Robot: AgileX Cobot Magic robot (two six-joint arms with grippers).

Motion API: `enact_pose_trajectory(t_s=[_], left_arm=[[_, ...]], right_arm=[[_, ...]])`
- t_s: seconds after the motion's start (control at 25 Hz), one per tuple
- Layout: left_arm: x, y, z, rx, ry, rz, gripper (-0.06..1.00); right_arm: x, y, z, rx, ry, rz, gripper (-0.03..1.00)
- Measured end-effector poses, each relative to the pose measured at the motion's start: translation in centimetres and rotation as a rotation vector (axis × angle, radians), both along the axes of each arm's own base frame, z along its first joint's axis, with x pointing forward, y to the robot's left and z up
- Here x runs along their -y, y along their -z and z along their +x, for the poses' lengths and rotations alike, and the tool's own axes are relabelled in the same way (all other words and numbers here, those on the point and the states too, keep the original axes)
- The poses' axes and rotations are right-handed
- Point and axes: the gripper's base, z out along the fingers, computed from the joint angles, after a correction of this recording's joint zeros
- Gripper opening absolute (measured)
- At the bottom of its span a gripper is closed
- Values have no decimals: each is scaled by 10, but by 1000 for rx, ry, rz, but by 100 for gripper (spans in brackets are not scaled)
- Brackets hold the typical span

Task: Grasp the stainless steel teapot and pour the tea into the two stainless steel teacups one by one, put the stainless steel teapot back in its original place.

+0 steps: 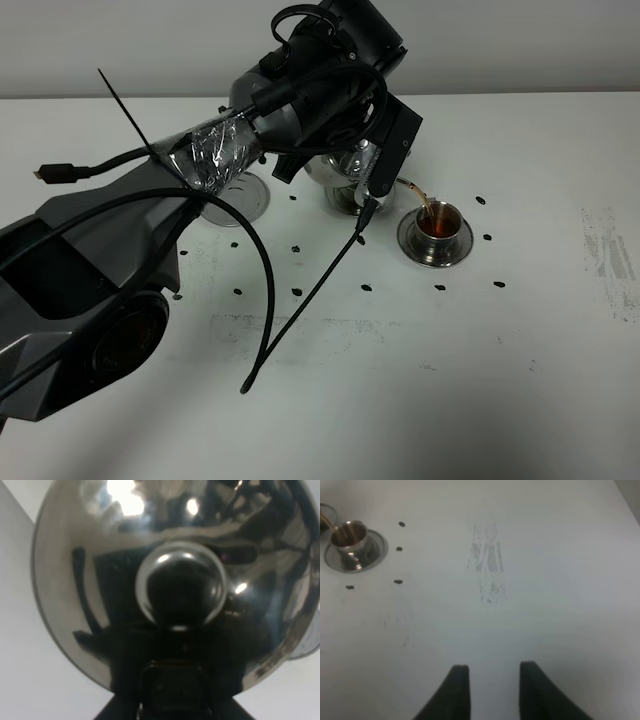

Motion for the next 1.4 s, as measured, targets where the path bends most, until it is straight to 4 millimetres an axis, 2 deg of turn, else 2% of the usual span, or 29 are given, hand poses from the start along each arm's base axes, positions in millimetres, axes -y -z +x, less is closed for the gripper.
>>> enact_pose_trajectory(t_s=[0.56,1.4], left_arm=[[6,11,-1,0,14,37,17],[15,7,-7,55,29,81,17]], right_arm=[[0,0,0,0,0,0,24],[0,0,0,0,0,0,24]])
